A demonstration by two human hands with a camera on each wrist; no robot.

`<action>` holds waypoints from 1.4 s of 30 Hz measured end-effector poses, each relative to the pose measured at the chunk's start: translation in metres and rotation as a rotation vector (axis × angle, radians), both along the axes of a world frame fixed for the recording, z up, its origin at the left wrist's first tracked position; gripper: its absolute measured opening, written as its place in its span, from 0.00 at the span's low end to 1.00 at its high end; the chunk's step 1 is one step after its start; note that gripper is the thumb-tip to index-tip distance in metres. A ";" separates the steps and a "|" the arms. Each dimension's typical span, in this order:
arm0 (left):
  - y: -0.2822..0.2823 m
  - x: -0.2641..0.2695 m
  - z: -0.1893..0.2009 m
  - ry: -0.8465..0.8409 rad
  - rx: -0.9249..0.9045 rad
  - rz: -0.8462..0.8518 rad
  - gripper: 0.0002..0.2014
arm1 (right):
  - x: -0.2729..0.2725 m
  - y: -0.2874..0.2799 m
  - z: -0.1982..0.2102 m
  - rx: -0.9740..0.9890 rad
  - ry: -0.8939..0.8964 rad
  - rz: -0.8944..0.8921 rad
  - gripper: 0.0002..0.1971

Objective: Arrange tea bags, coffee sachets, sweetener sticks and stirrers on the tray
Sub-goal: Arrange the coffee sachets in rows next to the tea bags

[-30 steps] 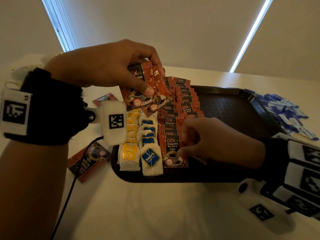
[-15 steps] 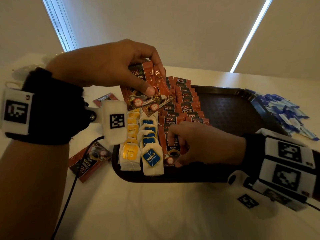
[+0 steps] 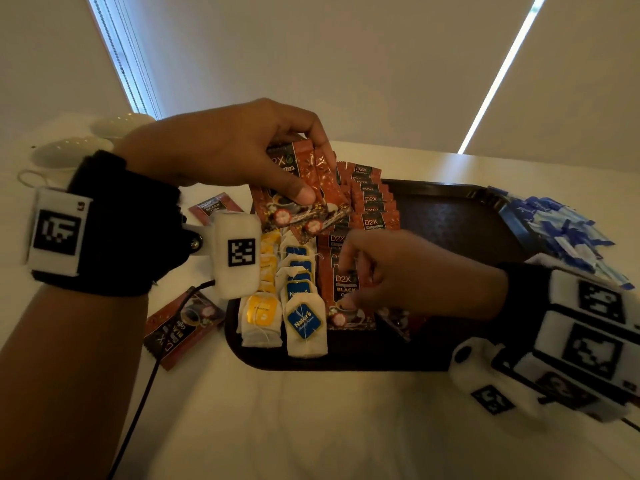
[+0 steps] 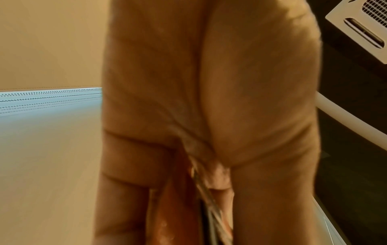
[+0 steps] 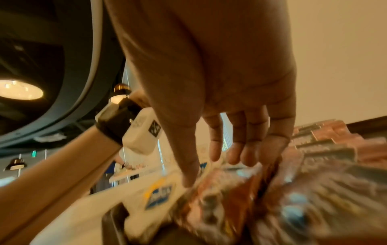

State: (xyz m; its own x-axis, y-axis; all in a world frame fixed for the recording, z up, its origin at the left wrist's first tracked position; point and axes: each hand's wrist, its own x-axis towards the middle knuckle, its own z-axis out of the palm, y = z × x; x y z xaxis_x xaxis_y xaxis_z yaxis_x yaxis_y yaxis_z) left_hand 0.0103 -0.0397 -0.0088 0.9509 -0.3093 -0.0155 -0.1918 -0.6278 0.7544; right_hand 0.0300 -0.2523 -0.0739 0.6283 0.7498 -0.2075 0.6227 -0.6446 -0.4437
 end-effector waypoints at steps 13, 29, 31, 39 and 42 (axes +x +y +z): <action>-0.018 0.001 -0.003 0.000 0.020 -0.124 0.20 | 0.001 0.003 0.024 0.609 -0.090 -0.289 0.04; 0.003 -0.006 0.007 -0.081 -0.046 0.054 0.16 | -0.004 -0.039 0.005 0.097 0.612 -0.459 0.04; 0.001 -0.006 0.007 -0.077 -0.037 0.048 0.16 | -0.005 -0.036 0.000 0.085 0.630 -0.455 0.04; -0.001 -0.005 0.006 -0.067 -0.034 0.038 0.15 | -0.005 -0.023 -0.010 0.015 0.402 -0.420 0.08; -0.001 -0.005 0.005 -0.067 -0.030 0.036 0.15 | -0.009 -0.019 -0.004 -0.041 0.170 -0.292 0.08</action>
